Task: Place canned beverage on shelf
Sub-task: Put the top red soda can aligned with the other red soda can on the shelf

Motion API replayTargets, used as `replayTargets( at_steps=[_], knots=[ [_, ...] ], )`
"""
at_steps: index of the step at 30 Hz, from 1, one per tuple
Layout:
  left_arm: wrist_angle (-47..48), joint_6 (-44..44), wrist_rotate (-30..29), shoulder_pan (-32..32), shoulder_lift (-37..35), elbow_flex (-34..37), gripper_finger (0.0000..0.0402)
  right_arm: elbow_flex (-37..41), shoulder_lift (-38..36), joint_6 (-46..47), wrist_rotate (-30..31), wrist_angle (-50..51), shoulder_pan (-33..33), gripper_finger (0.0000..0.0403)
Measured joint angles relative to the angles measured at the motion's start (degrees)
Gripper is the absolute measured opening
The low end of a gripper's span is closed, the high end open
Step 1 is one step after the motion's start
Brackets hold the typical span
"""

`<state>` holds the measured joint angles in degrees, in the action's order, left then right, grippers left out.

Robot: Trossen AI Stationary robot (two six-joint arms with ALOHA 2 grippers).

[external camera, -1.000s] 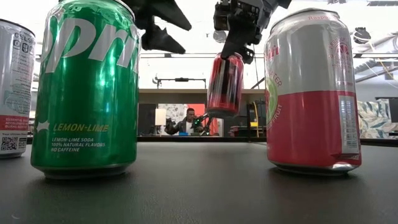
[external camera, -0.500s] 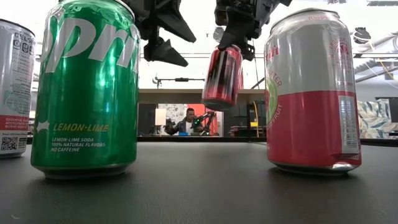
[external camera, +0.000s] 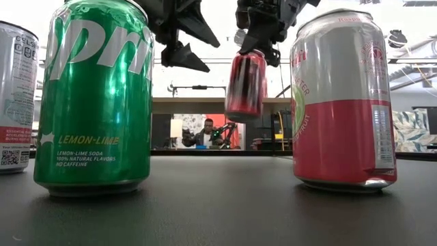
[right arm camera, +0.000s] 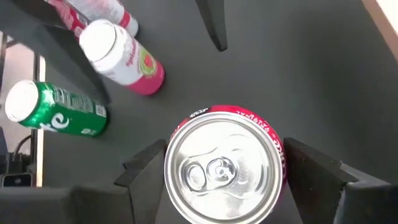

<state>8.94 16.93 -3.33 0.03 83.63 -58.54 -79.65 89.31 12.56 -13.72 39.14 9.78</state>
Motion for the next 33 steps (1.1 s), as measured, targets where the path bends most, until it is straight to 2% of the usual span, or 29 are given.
replayTargets(
  at_steps=[13,24,28,33],
  knots=[
    [0.77,0.77,-0.36,-0.20,0.29,0.02,0.0389,0.01,6.90,-3.59,4.67,3.54,-0.04,0.0257],
    [3.55,4.12,1.10,-0.94,0.27,0.02,0.0389,0.00,9.40,-4.81,4.91,4.21,0.00,0.0260],
    [4.99,4.28,1.33,-0.96,0.27,0.02,0.0389,-0.18,10.03,-5.18,4.92,4.23,-0.07,0.0276],
    [5.79,4.26,2.15,-0.97,0.25,0.02,0.0389,-0.09,9.80,-8.77,6.37,5.13,-0.33,0.0320]
  ],
)
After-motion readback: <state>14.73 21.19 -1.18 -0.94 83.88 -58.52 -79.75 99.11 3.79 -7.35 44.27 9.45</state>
